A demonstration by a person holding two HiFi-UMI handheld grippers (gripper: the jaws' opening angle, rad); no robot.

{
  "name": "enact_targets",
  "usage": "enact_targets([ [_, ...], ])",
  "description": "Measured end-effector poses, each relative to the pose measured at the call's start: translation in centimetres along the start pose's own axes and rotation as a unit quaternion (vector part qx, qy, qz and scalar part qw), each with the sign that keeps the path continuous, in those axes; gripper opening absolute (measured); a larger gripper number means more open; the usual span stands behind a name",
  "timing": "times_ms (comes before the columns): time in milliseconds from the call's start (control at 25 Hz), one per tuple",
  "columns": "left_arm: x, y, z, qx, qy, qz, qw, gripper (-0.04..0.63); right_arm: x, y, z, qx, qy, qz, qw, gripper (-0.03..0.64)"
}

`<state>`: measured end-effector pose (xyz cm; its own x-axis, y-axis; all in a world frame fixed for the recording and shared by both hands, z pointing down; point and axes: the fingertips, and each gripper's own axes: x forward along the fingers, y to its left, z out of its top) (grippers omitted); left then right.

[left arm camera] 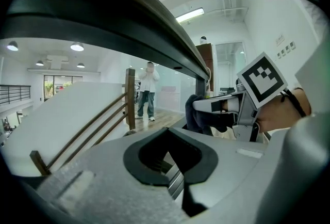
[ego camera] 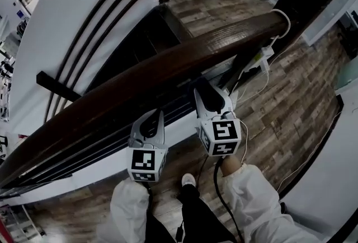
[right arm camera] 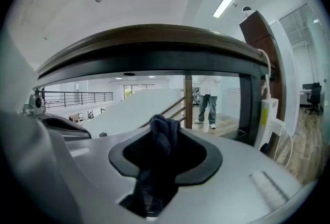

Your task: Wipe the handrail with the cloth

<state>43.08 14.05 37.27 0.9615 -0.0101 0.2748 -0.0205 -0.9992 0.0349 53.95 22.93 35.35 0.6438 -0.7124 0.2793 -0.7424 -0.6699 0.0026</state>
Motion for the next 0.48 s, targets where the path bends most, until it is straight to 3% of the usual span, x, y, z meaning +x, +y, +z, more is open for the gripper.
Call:
enact_targets([
  [240, -7.5, 6.7, -2.9, -0.019, 0.003, 0.06, 0.998, 0.0, -0.3, 12.2, 0.0, -0.026, -0.001, 0.074, 0.997, 0.132],
  [480, -16.7, 14.6, -6.1, -0.031, 0.002, 0.137, 0.9901, 0.0, -0.1, 26.0, -1.0, -0.047, 0.001, 0.16, 0.986, 0.13],
])
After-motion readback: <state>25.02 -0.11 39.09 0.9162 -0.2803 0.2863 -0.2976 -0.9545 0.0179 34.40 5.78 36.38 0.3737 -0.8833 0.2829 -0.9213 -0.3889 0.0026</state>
